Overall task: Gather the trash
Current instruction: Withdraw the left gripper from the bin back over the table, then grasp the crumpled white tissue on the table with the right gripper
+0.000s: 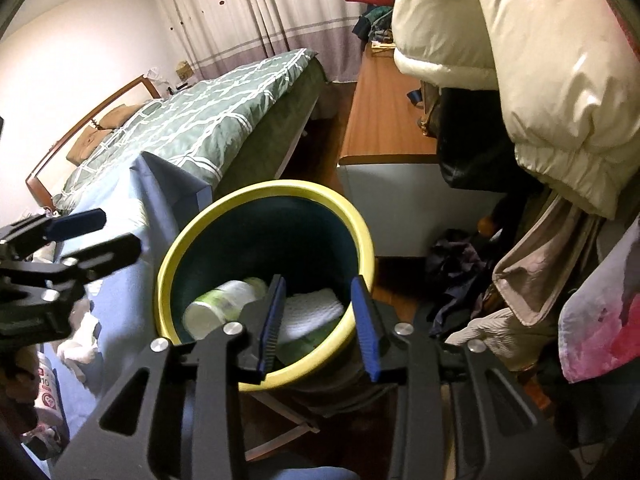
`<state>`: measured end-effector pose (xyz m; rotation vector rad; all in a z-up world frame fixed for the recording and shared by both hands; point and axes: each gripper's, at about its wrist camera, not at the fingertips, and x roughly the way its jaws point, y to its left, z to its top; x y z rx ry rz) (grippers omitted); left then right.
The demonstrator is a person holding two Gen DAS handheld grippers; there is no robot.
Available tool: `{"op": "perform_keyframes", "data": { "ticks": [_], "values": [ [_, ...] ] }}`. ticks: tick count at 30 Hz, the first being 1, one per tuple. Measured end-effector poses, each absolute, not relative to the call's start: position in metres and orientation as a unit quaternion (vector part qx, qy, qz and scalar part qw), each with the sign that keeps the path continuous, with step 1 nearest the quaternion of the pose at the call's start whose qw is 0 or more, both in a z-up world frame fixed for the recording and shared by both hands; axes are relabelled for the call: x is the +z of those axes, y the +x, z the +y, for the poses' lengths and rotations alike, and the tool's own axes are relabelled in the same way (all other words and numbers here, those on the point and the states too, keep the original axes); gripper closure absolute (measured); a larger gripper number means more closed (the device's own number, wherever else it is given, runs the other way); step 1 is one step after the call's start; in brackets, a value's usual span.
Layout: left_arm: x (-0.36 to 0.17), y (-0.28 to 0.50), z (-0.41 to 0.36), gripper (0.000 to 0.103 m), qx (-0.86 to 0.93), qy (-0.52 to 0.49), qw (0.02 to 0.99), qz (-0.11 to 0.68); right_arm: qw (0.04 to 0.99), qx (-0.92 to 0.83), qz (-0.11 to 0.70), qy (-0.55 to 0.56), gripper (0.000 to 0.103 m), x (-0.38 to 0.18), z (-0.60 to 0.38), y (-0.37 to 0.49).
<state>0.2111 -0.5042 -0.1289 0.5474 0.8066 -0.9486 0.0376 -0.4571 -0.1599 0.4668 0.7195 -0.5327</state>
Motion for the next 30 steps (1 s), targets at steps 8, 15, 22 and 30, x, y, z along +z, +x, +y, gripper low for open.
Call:
{"op": "perform_keyframes", "data": {
  "ticks": [8,15,22,30],
  "values": [
    [-0.087,0.203,-0.446,0.014,-0.417,0.212,0.813,0.347,0.88,-0.248,0.345,0.211,0.07,-0.154,-0.444,0.04],
    [-0.061,0.203,-0.354,0.005,-0.364,0.151,0.861,0.322,0.887,-0.23,0.354,0.188,0.069,-0.149,-0.419,0.051],
    [-0.056,0.214,-0.228,0.005,-0.259,0.081,0.913,0.304,0.895,-0.198,0.369,0.152,0.069,-0.141,-0.377,0.079],
    [-0.083,0.231,-0.095,0.005,-0.09,0.043,0.957,0.272,0.9,-0.141,0.394,0.121,0.069,-0.14,-0.325,0.118]
  ]
}}
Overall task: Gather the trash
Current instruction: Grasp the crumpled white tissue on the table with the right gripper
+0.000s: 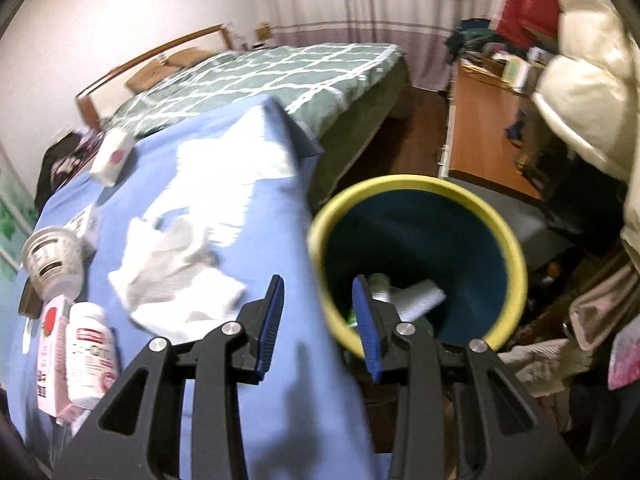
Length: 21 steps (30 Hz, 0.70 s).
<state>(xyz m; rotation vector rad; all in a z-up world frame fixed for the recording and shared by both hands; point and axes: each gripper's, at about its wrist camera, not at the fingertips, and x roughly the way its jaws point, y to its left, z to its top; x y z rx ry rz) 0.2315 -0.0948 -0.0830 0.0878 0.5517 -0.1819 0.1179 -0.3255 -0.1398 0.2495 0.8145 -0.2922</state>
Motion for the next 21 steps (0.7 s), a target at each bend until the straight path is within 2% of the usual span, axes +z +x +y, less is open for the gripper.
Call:
{"op": "perform_keyframes", "data": {
  "ticks": [9,10,12,14,21],
  "values": [
    [-0.123,0.244,-0.013,0.005,-0.014,-0.018,0.962,0.274,0.896,-0.049,0.432,0.092,0.068,-0.145,-0.267,0.16],
    [-0.122,0.243,-0.011,0.005,-0.011,-0.019,0.962,0.271,0.894,-0.034,0.437,0.088,0.067,-0.147,-0.261,0.166],
    [-0.121,0.241,-0.012,0.005,-0.009,-0.017,0.965,0.262,0.893,-0.02,0.443,0.081,0.048,-0.149,-0.253,0.174],
    [-0.12,0.238,-0.016,0.005,-0.005,-0.01,0.966,0.257,0.893,-0.006,0.444,0.071,0.039,-0.149,-0.246,0.18],
    [-0.118,0.236,-0.029,0.005,-0.013,-0.003,0.965,0.262,0.885,0.002,0.464,0.042,0.037,-0.162,-0.23,0.203]
  ]
}}
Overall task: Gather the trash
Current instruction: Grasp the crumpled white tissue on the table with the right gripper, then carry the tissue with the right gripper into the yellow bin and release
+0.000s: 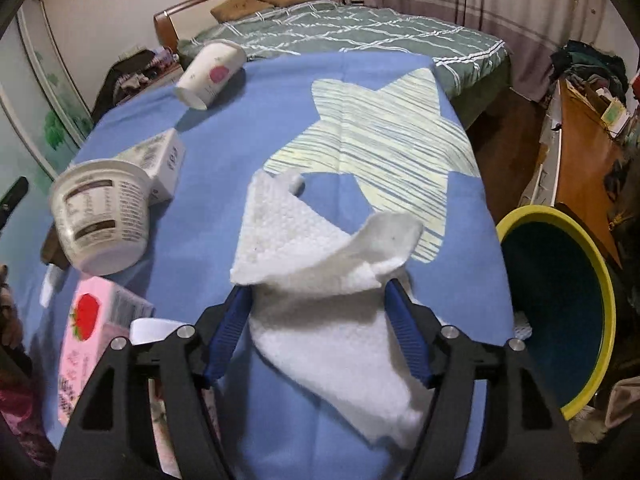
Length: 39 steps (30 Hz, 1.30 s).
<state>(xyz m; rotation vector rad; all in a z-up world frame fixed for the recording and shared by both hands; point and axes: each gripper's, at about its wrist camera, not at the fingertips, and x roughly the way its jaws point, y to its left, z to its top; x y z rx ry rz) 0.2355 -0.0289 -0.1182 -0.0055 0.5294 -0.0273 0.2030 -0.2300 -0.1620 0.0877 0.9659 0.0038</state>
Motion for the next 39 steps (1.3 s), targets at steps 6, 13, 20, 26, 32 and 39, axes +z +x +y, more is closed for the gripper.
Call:
{"op": "perform_keyframes", "data": {
  "ticks": [6,13,20,26,32,39],
  "values": [
    [-0.12,0.238,-0.034,0.005,-0.017,-0.001,0.963,0.269,0.885,0.006,0.462,0.067,0.09,-0.159,-0.242,0.205],
    [-0.123,0.24,-0.033,0.005,-0.015,-0.002,0.963,0.271,0.901,-0.002,0.426,0.083,0.092,-0.139,-0.25,0.192],
    [-0.123,0.24,-0.033,0.005,-0.016,-0.004,0.962,0.273,0.917,-0.039,0.385,0.095,0.092,-0.108,-0.278,0.18],
    [-0.124,0.24,-0.033,0.005,-0.017,-0.005,0.962,0.273,0.916,-0.107,0.37,0.114,0.092,-0.101,-0.324,0.17],
    [-0.126,0.241,-0.034,0.005,-0.015,-0.004,0.961,0.277,0.904,-0.18,0.363,0.136,0.092,-0.107,-0.371,0.155],
    [-0.128,0.243,-0.036,0.005,-0.013,-0.002,0.96,0.279,0.883,-0.232,0.378,0.152,0.092,-0.127,-0.408,0.147]
  ]
}}
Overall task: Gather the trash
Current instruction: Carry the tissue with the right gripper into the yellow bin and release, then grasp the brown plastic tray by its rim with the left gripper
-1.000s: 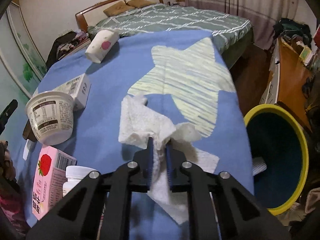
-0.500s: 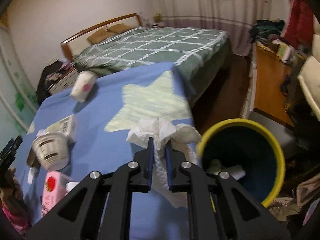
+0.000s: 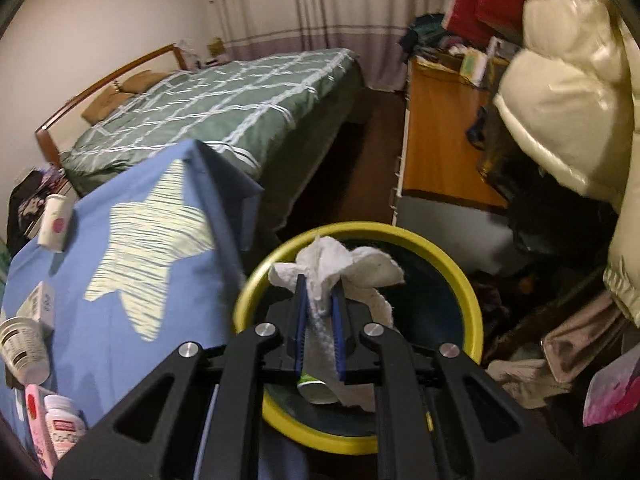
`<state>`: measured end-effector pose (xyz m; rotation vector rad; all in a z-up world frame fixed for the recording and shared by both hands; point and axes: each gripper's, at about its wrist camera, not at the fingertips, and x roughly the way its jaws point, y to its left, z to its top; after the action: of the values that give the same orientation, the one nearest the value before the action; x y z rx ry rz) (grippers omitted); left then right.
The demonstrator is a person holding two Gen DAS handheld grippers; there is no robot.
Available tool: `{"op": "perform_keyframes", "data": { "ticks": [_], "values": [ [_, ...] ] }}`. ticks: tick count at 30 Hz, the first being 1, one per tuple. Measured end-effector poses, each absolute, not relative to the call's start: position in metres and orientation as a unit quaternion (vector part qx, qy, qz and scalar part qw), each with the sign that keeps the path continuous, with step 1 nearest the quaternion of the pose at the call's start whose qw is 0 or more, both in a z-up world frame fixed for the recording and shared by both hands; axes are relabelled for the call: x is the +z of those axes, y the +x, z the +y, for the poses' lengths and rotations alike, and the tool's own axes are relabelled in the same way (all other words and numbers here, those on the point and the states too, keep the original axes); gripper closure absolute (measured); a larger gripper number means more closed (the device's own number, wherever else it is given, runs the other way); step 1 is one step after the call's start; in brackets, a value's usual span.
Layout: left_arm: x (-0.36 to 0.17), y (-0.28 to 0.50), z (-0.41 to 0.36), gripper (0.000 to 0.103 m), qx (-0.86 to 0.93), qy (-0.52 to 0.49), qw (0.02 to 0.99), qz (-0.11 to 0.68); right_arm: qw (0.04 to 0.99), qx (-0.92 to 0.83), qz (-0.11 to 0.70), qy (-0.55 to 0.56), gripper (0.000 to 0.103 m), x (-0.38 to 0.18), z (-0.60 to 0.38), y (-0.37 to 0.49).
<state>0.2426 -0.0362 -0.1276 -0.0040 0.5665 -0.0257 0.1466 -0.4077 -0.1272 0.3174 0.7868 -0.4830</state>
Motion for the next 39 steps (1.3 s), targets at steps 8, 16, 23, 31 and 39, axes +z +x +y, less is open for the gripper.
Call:
{"op": "perform_keyframes", "data": {
  "ticks": [8,16,23,31,39],
  "values": [
    [-0.129,0.244,-0.039,0.005,-0.012,0.002,0.959,0.283,0.866,-0.255,0.402,0.154,0.088,-0.151,-0.419,0.151],
    [-0.129,0.244,-0.039,0.005,-0.013,0.002,0.959,0.282,0.864,-0.269,0.399,0.148,0.072,-0.15,-0.416,0.15],
    [-0.129,0.243,-0.039,0.005,-0.012,0.001,0.959,0.282,0.864,-0.269,0.401,0.147,0.065,-0.15,-0.413,0.148],
    [-0.137,0.252,-0.035,0.005,-0.031,-0.016,0.95,0.31,0.864,-0.259,0.406,0.148,0.061,-0.156,-0.408,0.149],
    [-0.165,0.268,-0.044,0.005,-0.041,0.007,0.923,0.383,0.864,-0.253,0.407,0.152,0.061,-0.16,-0.407,0.148]
  ]
}}
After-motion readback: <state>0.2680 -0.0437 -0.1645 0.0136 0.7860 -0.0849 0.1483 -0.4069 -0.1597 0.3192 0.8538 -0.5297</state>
